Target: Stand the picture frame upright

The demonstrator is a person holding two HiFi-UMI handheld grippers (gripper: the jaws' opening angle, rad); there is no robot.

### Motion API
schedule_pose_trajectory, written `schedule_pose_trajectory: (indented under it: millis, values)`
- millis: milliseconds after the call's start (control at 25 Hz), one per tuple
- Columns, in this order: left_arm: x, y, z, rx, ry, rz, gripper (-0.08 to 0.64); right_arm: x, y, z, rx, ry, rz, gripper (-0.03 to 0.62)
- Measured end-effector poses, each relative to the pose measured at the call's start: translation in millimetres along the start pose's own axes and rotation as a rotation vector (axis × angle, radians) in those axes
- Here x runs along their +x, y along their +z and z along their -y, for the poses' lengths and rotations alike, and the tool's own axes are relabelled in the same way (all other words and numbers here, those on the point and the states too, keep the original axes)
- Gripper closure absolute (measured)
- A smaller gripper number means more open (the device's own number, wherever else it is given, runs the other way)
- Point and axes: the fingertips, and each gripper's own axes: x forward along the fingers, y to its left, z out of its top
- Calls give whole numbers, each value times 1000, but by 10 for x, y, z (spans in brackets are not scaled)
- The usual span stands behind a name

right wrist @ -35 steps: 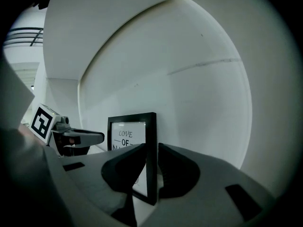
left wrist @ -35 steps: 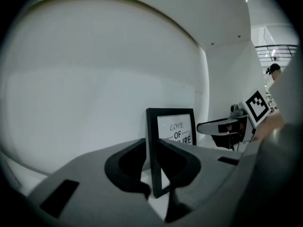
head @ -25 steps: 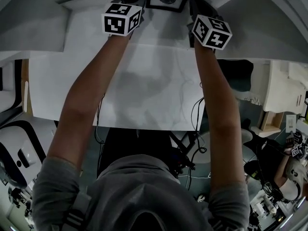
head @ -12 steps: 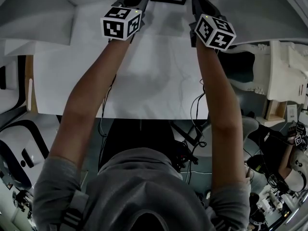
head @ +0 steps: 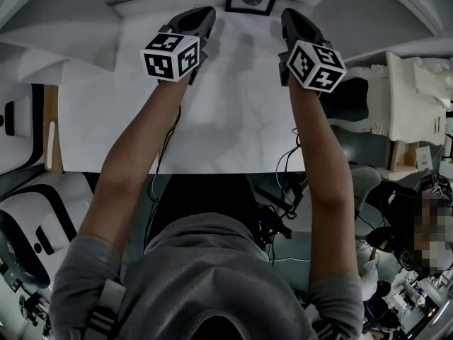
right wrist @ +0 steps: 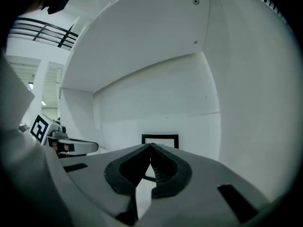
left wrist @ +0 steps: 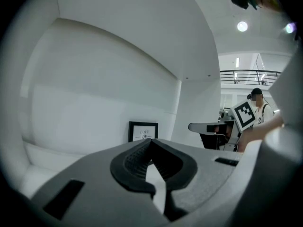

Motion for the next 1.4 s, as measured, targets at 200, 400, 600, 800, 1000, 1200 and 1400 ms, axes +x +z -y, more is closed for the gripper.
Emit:
schedule_pose_trajectory:
  millis: [200,400,600,800,1000,1200,1400]
  values:
    - [-226,158,71,2,-19,15,552,-179,105,-129,-50,13,-9,565]
    - [-615,192,170,49,-43,-1,554,-435,292,-338,-62,25,20,565]
    - [-906,151,264,-22,-40,22,553,-685,433,-512,3,25,59,566]
    - [-1182,284,339,-62,-42,60,553,-1027,559,-738,53,55,82,565]
    - [-1537,505,292,-89,-17,101,553,-1336,679,-959,155,86,113,565]
    - [-1752,609,339,-61,0,146,553,-1619,726,-986,146,90,143,565]
    - [-2015,643,388,16,39,170,554,-1942,752,-1075,93,99,150,565]
